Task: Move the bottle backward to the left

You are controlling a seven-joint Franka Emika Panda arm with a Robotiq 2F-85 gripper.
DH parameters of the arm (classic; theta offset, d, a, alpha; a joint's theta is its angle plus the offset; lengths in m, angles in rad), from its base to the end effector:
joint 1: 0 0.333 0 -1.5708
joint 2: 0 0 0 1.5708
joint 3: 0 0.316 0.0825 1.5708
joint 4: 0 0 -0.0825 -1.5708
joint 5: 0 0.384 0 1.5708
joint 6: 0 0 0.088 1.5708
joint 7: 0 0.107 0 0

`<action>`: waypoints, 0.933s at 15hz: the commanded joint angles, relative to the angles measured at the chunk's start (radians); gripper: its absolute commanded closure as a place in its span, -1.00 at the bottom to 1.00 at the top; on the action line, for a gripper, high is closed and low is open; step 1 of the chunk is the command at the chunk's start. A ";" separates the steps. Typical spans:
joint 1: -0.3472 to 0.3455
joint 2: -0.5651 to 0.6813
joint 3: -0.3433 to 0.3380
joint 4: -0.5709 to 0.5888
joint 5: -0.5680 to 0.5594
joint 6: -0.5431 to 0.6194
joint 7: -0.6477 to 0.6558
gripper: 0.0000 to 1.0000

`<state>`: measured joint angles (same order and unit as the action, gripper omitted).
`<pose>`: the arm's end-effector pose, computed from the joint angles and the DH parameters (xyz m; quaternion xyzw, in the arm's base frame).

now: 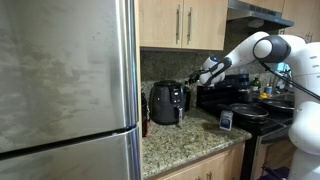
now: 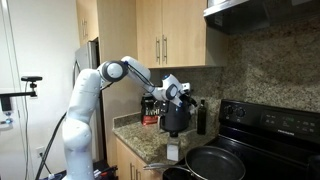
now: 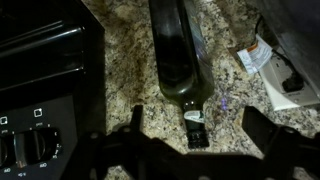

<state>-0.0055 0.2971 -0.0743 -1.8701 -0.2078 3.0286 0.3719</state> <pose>0.6724 -0.0332 0.4595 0.9011 -0.1099 0.4194 0.0018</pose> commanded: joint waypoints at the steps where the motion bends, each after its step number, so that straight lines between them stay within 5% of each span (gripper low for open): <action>1: 0.061 0.086 -0.077 0.094 -0.080 -0.031 0.057 -1.00; 7: 0.100 0.236 -0.096 0.317 -0.061 -0.042 0.102 -1.00; 14: 0.193 0.371 -0.246 0.556 -0.071 -0.170 0.192 -1.00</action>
<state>0.1677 0.5948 -0.2816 -1.4324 -0.2658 2.9361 0.5363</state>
